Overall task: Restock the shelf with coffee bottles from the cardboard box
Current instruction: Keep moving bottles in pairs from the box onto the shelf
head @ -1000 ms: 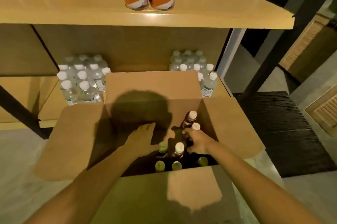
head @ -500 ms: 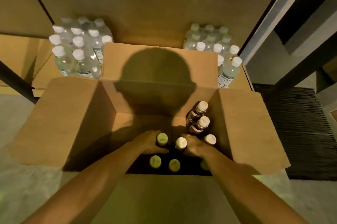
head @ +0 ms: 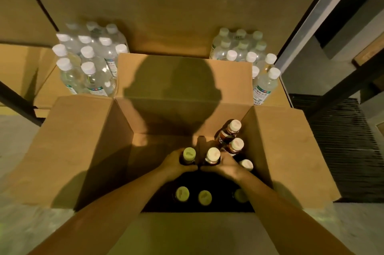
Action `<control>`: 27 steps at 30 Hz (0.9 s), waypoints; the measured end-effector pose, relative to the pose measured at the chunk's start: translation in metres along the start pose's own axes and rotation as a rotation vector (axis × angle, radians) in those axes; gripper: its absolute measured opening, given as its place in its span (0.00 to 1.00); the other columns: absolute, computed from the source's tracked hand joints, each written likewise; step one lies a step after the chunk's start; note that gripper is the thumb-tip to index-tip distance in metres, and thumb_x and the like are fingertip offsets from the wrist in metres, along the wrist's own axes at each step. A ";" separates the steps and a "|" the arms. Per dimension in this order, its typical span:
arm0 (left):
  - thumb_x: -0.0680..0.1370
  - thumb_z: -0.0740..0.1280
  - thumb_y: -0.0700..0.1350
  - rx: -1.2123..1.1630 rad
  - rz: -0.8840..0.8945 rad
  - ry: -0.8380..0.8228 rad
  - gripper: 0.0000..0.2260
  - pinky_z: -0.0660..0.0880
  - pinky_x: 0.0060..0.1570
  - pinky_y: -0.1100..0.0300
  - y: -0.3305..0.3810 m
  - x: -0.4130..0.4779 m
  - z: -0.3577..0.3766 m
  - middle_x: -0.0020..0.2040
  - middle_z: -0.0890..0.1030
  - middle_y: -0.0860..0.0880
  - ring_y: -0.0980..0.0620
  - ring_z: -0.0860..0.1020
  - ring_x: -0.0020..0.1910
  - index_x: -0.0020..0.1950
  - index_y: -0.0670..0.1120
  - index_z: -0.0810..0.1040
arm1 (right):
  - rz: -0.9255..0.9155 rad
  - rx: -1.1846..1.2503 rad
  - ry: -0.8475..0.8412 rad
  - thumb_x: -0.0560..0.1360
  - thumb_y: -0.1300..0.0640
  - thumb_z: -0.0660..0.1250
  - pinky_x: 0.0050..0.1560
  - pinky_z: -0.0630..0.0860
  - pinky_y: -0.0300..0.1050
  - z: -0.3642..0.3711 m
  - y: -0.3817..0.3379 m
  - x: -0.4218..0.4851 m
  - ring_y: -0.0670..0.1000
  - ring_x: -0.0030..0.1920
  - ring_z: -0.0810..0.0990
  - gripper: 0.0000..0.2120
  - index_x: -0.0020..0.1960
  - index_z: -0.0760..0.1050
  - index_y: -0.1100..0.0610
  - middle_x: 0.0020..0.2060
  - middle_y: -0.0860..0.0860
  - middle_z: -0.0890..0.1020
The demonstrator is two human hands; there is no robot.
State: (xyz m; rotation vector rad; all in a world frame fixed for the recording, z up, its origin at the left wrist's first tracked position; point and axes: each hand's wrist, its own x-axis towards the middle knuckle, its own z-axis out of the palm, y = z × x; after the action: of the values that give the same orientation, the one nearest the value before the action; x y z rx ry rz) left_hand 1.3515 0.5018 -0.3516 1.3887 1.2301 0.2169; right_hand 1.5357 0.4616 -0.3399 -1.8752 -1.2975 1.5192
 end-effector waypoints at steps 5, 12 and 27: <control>0.68 0.75 0.47 0.069 0.087 0.098 0.25 0.69 0.66 0.51 0.027 -0.018 -0.016 0.62 0.79 0.47 0.49 0.75 0.64 0.63 0.47 0.75 | -0.078 0.201 0.101 0.69 0.66 0.73 0.56 0.77 0.40 -0.011 -0.027 -0.018 0.48 0.54 0.81 0.18 0.58 0.77 0.60 0.54 0.55 0.83; 0.69 0.75 0.46 -0.012 0.362 0.350 0.20 0.75 0.60 0.51 0.107 -0.078 -0.067 0.55 0.82 0.45 0.48 0.79 0.58 0.58 0.43 0.78 | -0.322 0.205 0.261 0.71 0.64 0.71 0.44 0.75 0.27 -0.033 -0.119 -0.079 0.37 0.43 0.81 0.11 0.52 0.77 0.56 0.45 0.48 0.83; 0.73 0.68 0.54 0.109 0.867 0.496 0.13 0.75 0.49 0.60 0.329 -0.183 -0.085 0.47 0.81 0.52 0.54 0.79 0.48 0.52 0.48 0.78 | -0.693 -0.076 0.906 0.71 0.41 0.67 0.51 0.80 0.53 -0.116 -0.278 -0.210 0.49 0.45 0.83 0.17 0.45 0.79 0.55 0.41 0.49 0.84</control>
State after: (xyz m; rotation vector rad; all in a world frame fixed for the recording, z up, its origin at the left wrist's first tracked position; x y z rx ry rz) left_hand 1.3825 0.5062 0.0327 1.9733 0.9485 1.1619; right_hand 1.5332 0.4488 0.0276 -1.5626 -1.3040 0.2096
